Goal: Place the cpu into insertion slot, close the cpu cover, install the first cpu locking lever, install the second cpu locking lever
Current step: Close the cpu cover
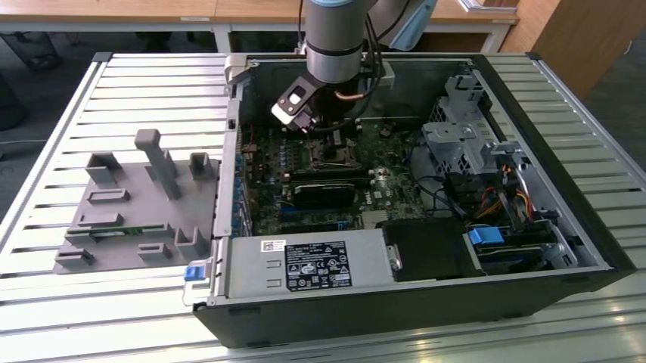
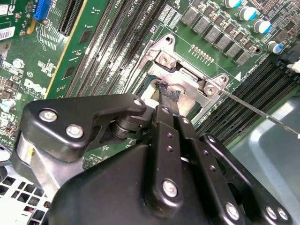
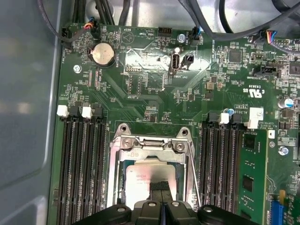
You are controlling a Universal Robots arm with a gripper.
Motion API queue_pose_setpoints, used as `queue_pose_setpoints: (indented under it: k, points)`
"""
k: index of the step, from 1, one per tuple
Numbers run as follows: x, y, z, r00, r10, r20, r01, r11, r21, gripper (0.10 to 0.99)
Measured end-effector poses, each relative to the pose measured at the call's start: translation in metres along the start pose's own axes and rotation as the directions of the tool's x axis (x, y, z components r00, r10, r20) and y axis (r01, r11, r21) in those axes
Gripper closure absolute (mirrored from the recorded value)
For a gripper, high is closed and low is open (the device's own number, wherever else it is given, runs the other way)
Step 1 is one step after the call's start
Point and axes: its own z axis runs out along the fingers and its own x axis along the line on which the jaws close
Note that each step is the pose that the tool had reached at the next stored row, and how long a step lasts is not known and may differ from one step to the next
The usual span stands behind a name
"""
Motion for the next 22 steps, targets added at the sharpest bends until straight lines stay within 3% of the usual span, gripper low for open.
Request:
queue_pose_setpoints:
  k: [4,8,13,22]
  points:
    - [0.0,0.0003,-0.0065,1.0,0.0,-0.0001,0.0,1.0,0.0,0.98]
    - [-0.0001,0.0025,-0.0069,1.0,0.0,0.0002,0.0,1.0,0.005,0.98]
    - [-0.0003,0.0106,-0.0066,1.0,0.0,0.0009,0.0,0.9999,0.011,0.98]
    - [-0.0003,0.0125,-0.0101,1.0,0.0,0.0008,0.0,0.9999,0.015,0.98]
